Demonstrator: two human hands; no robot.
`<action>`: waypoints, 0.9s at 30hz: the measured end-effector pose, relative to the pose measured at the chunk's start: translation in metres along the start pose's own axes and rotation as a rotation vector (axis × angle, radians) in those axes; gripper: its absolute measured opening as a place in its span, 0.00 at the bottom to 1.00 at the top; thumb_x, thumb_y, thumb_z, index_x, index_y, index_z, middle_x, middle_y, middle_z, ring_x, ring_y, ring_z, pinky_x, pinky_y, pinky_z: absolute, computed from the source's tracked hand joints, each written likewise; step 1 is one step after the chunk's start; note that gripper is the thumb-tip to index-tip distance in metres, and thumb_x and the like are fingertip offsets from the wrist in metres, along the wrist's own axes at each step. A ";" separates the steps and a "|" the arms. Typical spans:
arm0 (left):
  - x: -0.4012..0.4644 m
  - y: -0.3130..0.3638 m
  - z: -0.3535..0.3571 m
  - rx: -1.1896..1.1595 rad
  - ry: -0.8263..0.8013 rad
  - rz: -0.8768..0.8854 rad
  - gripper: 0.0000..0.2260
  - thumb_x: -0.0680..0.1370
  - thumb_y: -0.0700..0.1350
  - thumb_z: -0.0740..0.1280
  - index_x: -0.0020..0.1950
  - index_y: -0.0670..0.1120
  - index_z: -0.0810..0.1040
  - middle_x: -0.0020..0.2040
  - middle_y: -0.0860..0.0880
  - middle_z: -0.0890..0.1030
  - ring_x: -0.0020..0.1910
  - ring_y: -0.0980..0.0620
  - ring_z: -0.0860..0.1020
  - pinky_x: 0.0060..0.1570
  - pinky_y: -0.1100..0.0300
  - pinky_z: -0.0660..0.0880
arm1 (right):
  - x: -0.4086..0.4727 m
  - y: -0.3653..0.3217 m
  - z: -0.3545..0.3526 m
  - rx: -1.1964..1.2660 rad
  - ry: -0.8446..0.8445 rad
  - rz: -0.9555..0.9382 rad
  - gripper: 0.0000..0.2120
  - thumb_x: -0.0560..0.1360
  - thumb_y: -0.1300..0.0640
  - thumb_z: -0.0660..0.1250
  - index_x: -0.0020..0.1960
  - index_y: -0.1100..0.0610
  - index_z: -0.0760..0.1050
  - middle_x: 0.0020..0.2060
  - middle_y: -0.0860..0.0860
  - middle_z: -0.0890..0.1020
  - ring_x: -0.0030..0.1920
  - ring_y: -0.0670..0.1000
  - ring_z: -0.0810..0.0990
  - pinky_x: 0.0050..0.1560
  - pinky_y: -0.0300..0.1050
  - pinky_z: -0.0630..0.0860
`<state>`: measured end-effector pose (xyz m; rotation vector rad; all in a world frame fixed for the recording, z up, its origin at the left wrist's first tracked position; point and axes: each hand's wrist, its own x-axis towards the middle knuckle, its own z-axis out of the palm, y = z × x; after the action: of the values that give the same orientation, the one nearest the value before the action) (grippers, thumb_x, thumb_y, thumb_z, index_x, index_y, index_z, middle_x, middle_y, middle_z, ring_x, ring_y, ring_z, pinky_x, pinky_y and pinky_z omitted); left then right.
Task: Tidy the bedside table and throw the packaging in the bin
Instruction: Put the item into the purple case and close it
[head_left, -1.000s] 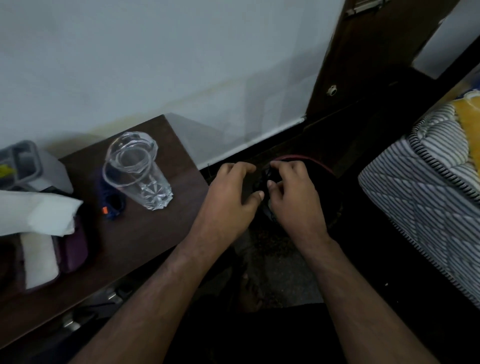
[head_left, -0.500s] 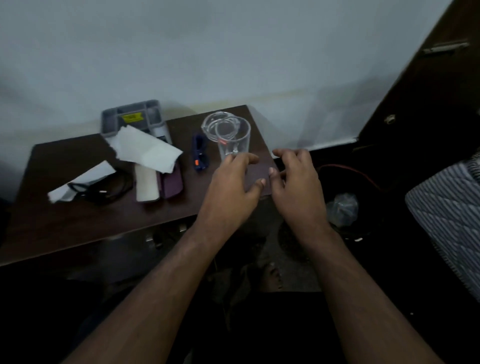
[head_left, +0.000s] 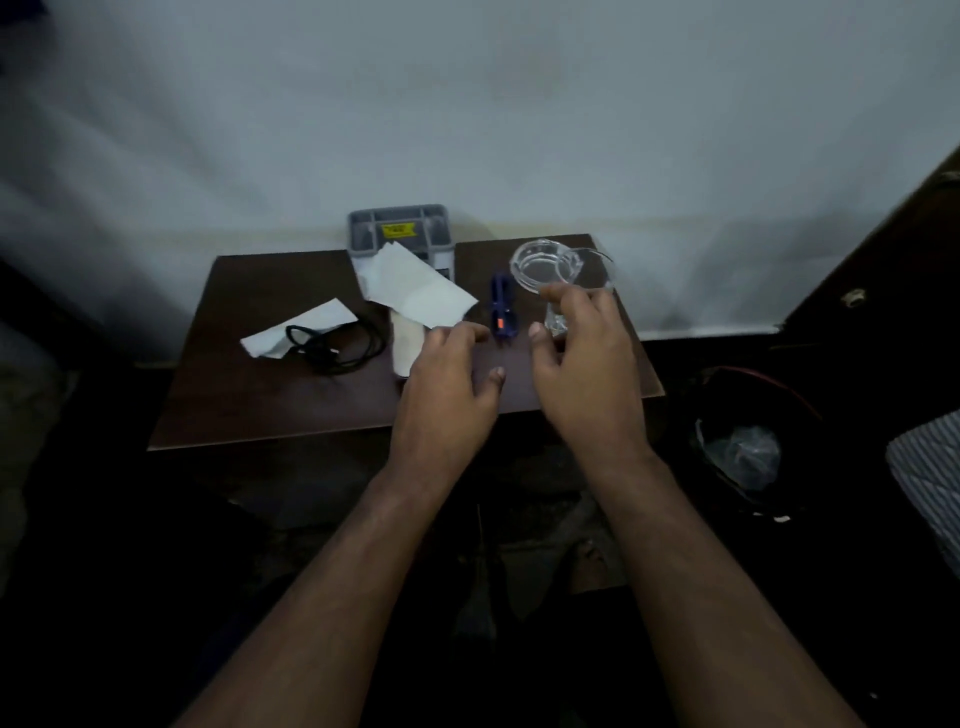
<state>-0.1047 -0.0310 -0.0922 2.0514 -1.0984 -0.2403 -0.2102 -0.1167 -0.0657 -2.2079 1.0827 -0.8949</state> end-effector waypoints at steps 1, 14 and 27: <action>0.001 -0.005 -0.006 -0.005 0.011 -0.011 0.17 0.78 0.44 0.71 0.67 0.47 0.77 0.62 0.47 0.78 0.58 0.48 0.79 0.58 0.52 0.77 | 0.002 -0.002 0.005 0.004 -0.010 0.000 0.15 0.80 0.59 0.67 0.67 0.54 0.75 0.63 0.52 0.75 0.57 0.49 0.79 0.54 0.43 0.76; 0.044 -0.053 -0.034 -0.017 0.071 -0.236 0.18 0.78 0.49 0.72 0.67 0.49 0.76 0.61 0.48 0.77 0.60 0.49 0.78 0.59 0.53 0.76 | 0.048 -0.016 0.076 -0.033 -0.200 -0.002 0.16 0.80 0.57 0.68 0.67 0.53 0.75 0.60 0.52 0.75 0.51 0.54 0.82 0.57 0.58 0.79; 0.049 -0.074 -0.033 0.056 -0.165 -0.299 0.20 0.79 0.51 0.71 0.70 0.49 0.76 0.68 0.48 0.72 0.64 0.49 0.76 0.56 0.62 0.69 | 0.054 -0.002 0.109 -0.291 -0.640 0.244 0.19 0.79 0.51 0.70 0.68 0.55 0.76 0.64 0.60 0.73 0.59 0.62 0.79 0.61 0.48 0.74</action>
<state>-0.0128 -0.0266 -0.1132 2.2757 -0.8985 -0.5413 -0.1033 -0.1425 -0.1171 -2.2717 1.1606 0.0926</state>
